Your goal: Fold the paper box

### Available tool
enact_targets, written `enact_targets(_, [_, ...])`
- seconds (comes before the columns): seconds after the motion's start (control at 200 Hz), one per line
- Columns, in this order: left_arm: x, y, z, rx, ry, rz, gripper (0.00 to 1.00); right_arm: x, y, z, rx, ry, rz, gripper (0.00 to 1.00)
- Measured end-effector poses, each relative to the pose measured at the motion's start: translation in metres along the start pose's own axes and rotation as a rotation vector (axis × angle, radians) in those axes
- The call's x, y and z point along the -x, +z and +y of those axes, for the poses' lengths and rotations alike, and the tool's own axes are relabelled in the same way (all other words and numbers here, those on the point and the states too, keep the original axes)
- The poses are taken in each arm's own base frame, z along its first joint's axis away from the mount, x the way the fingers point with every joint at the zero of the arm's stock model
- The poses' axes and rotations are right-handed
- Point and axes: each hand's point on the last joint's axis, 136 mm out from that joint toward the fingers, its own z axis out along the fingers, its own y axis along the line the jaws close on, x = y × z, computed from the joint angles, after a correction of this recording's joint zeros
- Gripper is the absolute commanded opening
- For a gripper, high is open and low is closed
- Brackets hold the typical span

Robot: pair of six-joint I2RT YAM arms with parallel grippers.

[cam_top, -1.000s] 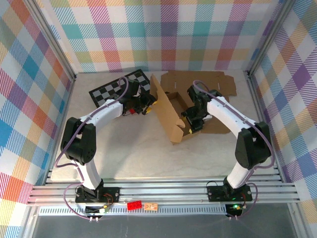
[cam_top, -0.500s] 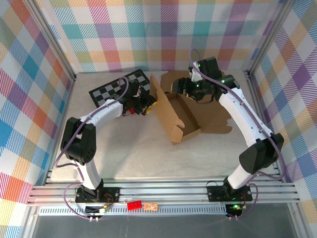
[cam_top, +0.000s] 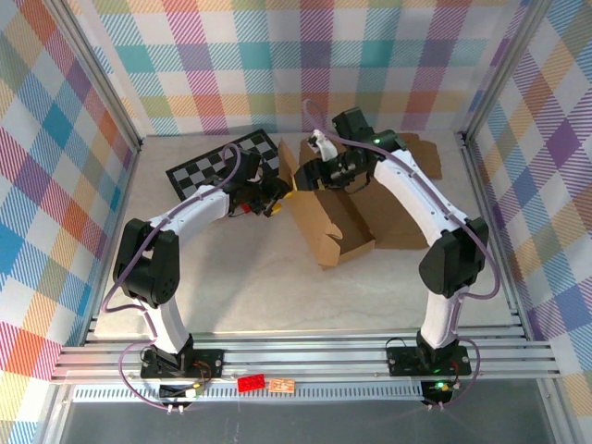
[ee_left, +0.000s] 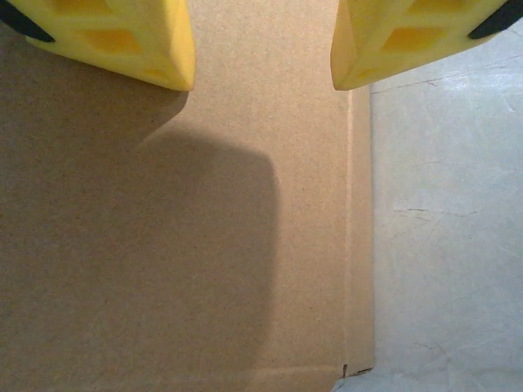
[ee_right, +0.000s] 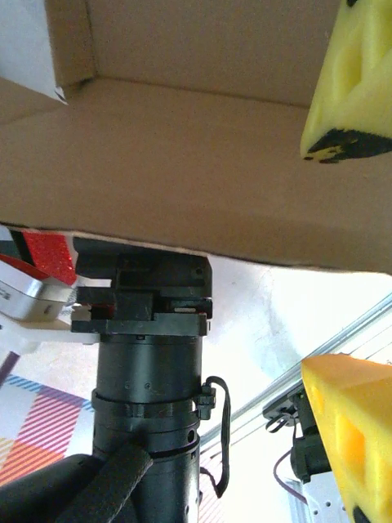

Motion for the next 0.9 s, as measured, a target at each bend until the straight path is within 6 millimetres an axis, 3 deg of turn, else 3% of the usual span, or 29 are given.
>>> enact_targets(0.155, [0.000, 0.000, 0.000, 0.004, 0.002, 0.002, 0.46, -0.003, 0.012, -0.002, -0.029, -0.002, 0.032, 0.44])
enact_targets(0.455, [-0.001, -0.002, 0.001, 0.017, 0.010, 0.003, 0.50, 0.006, 0.016, -0.009, -0.111, 0.041, -0.005, 0.00])
enact_targets(0.68, [0.001, -0.009, -0.006, 0.026, 0.037, -0.001, 0.56, 0.019, 0.010, -0.019, -0.221, 0.145, -0.096, 0.00])
enact_targets(0.9, [-0.001, -0.034, -0.011, 0.046, 0.092, -0.032, 0.58, 0.037, -0.028, -0.021, -0.337, 0.342, -0.283, 0.00])
